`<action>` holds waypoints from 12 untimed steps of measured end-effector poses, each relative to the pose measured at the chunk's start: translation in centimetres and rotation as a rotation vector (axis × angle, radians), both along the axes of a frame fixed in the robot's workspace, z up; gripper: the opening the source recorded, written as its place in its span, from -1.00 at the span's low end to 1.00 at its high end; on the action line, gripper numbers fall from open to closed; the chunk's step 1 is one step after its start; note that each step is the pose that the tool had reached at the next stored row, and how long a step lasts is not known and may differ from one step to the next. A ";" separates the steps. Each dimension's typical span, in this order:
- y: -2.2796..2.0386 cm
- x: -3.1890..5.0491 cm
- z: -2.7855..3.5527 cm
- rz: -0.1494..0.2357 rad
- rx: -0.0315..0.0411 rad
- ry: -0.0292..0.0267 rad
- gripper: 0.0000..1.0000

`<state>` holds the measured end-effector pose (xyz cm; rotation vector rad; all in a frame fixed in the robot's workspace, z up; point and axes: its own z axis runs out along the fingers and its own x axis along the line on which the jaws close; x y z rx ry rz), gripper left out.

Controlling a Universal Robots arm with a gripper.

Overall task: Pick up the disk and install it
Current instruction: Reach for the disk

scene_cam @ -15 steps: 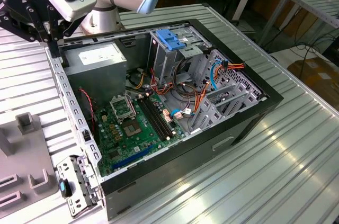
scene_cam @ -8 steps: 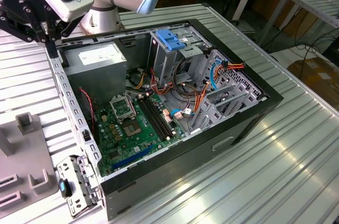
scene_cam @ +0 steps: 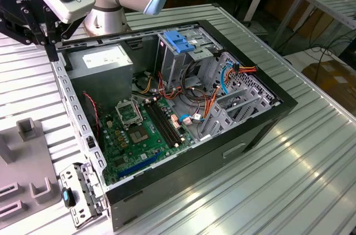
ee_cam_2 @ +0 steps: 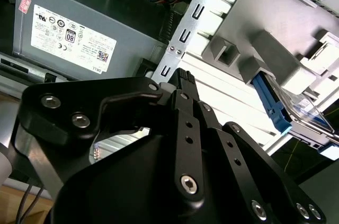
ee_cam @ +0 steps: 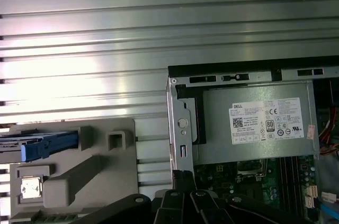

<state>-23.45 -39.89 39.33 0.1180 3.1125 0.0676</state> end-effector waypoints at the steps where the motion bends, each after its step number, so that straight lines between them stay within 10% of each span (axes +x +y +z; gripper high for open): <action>1: 0.00 -0.04 0.00 0.000 0.0000 0.0000 -0.79; 12: 0.00 -0.66 0.00 0.000 0.0000 0.0000 -0.79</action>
